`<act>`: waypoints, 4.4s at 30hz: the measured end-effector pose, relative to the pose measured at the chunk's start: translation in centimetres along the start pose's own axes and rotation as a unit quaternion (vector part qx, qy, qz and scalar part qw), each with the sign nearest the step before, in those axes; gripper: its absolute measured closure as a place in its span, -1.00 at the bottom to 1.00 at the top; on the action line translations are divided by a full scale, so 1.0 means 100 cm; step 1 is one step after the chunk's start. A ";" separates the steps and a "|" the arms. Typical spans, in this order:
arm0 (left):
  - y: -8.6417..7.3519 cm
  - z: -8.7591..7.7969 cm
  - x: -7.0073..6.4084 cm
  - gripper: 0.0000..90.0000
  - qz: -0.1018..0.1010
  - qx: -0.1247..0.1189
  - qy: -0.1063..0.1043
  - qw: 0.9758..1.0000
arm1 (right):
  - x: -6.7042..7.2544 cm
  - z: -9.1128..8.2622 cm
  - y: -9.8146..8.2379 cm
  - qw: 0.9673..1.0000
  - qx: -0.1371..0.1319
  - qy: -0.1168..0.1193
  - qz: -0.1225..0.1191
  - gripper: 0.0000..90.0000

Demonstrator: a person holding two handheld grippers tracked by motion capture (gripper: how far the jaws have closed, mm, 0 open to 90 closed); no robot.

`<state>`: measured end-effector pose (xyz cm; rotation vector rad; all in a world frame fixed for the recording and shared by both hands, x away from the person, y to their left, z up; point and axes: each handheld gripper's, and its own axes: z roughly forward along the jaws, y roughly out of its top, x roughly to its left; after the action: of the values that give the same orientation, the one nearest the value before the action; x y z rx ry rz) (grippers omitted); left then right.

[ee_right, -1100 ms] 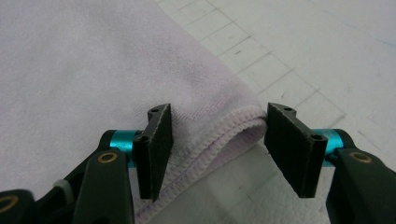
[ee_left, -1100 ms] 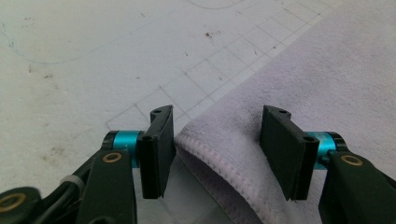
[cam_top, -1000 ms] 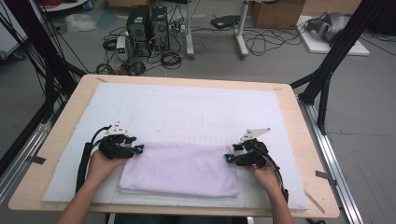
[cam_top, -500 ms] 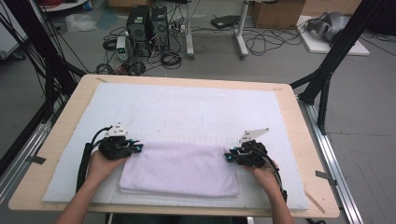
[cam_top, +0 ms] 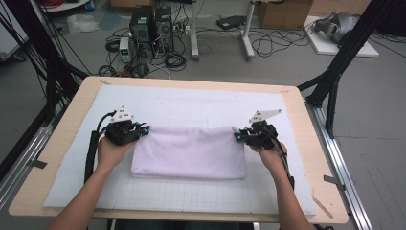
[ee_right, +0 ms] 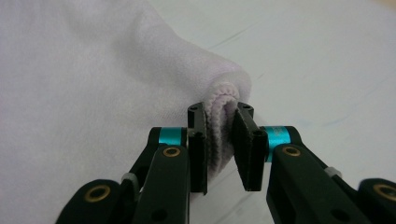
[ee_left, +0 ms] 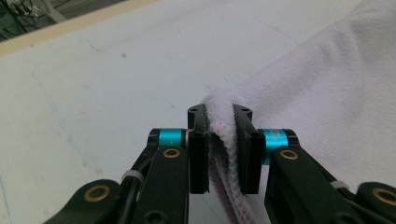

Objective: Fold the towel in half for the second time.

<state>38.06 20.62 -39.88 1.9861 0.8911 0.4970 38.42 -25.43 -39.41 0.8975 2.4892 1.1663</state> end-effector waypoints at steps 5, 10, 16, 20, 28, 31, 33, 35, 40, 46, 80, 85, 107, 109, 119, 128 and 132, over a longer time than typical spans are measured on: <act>0.023 0.014 0.019 0.73 -0.004 0.001 0.017 1.000 | -0.023 0.009 0.024 1.000 -0.002 -0.011 0.007 0.72; 0.030 0.032 0.040 0.38 -0.021 0.031 0.047 0.998 | -0.042 0.023 0.041 0.999 -0.013 -0.042 0.014 0.41; 0.019 0.023 0.042 0.26 -0.033 0.033 0.024 0.999 | -0.042 0.035 0.035 0.999 0.010 -0.025 0.026 0.22; 0.009 0.017 0.026 0.37 -0.006 0.037 -0.013 0.999 | -0.033 0.036 0.026 0.999 0.011 -0.010 0.040 0.24; -0.025 0.011 -0.001 0.77 0.021 0.055 -0.073 0.996 | -0.004 0.034 0.003 0.999 0.029 0.009 0.026 0.40; -0.033 0.008 -0.004 0.68 0.022 0.061 -0.075 0.995 | 0.001 0.036 -0.005 0.999 0.038 0.011 0.023 0.40; -0.039 0.008 -0.004 0.66 0.025 0.069 -0.073 0.995 | 0.004 0.038 -0.009 0.999 0.038 0.012 0.024 0.40; -0.043 0.008 -0.005 0.63 0.023 0.067 -0.071 0.995 | 0.006 0.040 -0.013 0.999 0.047 0.014 0.023 0.39; -0.042 0.005 -0.008 0.51 0.025 0.063 -0.063 0.996 | 0.012 0.039 -0.012 0.999 0.051 0.011 0.012 0.35; -0.045 -0.007 -0.007 0.34 -0.004 0.034 -0.064 0.997 | 0.019 0.035 -0.008 0.999 0.039 0.010 0.008 0.17; -0.051 -0.057 -0.020 -0.47 -0.010 -0.002 -0.049 0.999 | 0.036 -0.022 -0.039 0.998 -0.049 -0.009 0.036 -0.74; -0.053 -0.060 -0.022 -0.60 -0.012 -0.003 -0.043 0.999 | 0.039 -0.027 -0.048 0.998 -0.055 -0.011 0.032 -0.75; -0.062 -0.075 -0.031 -0.67 -0.003 -0.005 -0.035 0.999 | 0.057 -0.046 -0.068 0.996 -0.082 -0.025 0.031 -0.75; -0.063 -0.076 -0.031 -0.67 0.000 -0.002 -0.036 0.999 | 0.059 -0.048 -0.071 0.996 -0.082 -0.028 0.033 -0.76; -0.069 -0.083 -0.034 -0.67 0.002 -0.005 -0.036 0.999 | 0.065 -0.055 -0.079 0.995 -0.087 -0.034 0.035 -0.76; -0.076 -0.089 -0.036 -0.67 -0.001 -0.003 -0.036 0.999 | 0.073 -0.062 -0.086 0.994 -0.094 -0.034 0.035 -0.76; -0.077 -0.089 -0.036 -0.67 -0.001 -0.003 -0.035 0.999 | 0.075 -0.062 -0.088 0.994 -0.093 -0.034 0.034 -0.76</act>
<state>26.95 25.65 -41.61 1.9837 0.8469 0.4251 25.99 -28.80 -41.85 0.9602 2.2683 1.3419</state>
